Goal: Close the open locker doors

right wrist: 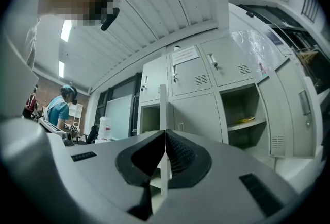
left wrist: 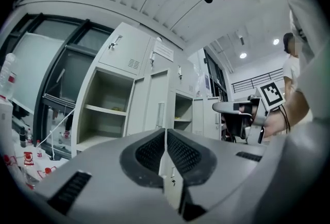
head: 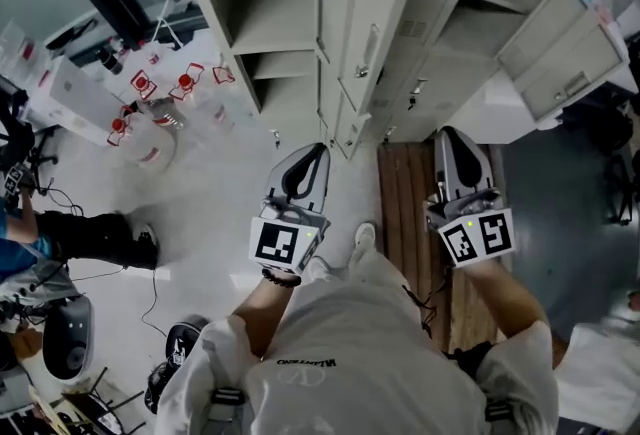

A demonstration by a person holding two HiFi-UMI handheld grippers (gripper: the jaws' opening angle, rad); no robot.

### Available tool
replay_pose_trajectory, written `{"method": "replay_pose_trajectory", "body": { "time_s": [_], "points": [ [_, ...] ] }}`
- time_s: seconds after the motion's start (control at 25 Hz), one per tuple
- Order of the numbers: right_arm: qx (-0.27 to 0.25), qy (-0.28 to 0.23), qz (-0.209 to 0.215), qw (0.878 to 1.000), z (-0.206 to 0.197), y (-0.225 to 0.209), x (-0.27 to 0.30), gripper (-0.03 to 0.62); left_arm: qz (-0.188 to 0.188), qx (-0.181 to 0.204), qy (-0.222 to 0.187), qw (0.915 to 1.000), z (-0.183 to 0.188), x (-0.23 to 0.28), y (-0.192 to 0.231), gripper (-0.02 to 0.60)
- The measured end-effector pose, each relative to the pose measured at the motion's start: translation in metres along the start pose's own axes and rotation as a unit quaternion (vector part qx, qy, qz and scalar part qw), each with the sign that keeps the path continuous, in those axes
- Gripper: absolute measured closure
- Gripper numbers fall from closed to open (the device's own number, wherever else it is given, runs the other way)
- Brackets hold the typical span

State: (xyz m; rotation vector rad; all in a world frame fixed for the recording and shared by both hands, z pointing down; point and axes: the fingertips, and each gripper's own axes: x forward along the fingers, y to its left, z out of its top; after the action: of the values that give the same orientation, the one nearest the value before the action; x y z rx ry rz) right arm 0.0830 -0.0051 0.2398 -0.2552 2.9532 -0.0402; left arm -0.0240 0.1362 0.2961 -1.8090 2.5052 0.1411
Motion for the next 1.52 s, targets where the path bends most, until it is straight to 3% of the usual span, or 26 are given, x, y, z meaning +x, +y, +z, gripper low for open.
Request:
{"method": "replay_pose_trajectory", "body": {
  "time_s": [0.32,0.64,0.88,1.16,1.44,1.52],
  "points": [
    [0.018,-0.004,0.04,0.999,-0.019,-0.032,0.036,0.58,0.023,0.021,0.015,0.9994,-0.019,0.056,-0.003,0.583],
    [0.045,0.019,0.129,0.99,-0.047,-0.058,0.081,0.56,0.08,0.033,0.053,0.9948,-0.048,0.115,-0.008,0.514],
    [0.056,0.031,0.187,0.98,-0.062,-0.06,0.099,0.554,0.139,0.044,0.076,0.9864,-0.064,0.138,-0.002,0.452],
    [0.066,0.041,0.208,0.975,-0.076,-0.065,0.109,0.54,0.169,0.044,0.092,0.9803,-0.083,0.161,0.003,0.419],
    [0.068,0.041,0.206,0.975,-0.075,-0.066,0.12,0.537,0.186,0.04,0.113,0.9752,-0.102,0.179,0.015,0.419],
    [0.068,0.036,0.215,0.974,-0.07,-0.06,0.124,0.537,0.183,0.045,0.117,0.9751,-0.104,0.181,0.018,0.445]
  ]
}}
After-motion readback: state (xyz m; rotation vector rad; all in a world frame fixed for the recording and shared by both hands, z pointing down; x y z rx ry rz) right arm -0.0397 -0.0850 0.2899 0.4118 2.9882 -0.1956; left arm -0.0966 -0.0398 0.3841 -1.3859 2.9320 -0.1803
